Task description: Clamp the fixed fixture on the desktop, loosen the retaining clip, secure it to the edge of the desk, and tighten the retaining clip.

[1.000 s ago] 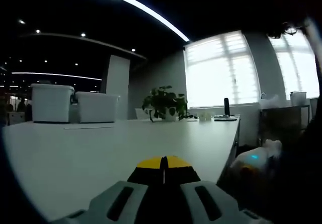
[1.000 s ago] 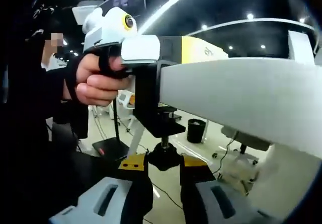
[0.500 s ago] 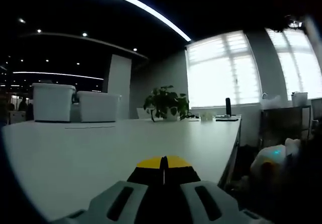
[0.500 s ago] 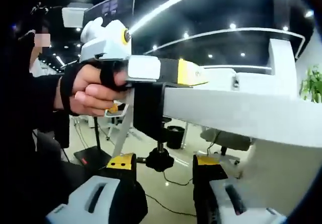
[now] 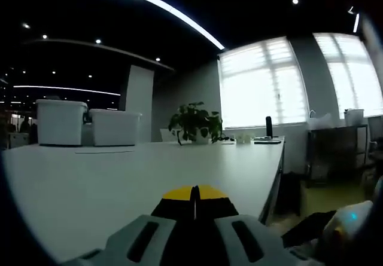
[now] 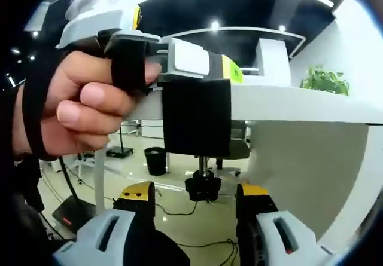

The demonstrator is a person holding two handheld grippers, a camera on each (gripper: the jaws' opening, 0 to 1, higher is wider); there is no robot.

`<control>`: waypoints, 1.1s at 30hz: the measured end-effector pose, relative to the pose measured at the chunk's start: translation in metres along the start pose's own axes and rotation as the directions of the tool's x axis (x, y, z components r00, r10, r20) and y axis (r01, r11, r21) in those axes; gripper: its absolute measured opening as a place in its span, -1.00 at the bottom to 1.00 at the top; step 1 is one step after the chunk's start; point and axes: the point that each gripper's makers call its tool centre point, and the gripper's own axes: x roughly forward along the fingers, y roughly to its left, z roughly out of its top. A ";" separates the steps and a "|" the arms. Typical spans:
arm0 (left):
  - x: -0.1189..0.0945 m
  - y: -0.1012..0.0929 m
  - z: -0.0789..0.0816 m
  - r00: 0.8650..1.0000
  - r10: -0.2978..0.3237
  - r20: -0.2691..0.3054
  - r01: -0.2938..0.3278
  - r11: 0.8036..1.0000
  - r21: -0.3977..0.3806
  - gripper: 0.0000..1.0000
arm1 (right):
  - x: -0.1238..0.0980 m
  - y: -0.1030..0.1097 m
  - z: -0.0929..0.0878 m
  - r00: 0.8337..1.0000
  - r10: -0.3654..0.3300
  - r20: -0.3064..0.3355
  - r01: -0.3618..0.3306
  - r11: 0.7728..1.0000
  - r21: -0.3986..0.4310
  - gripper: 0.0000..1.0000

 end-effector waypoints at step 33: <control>0.001 0.005 -0.001 1.000 0.015 -0.003 -0.015 1.000 -0.003 -0.98 | 0.010 0.006 -0.005 0.797 0.601 -0.065 -0.604 0.789 -0.109 -0.58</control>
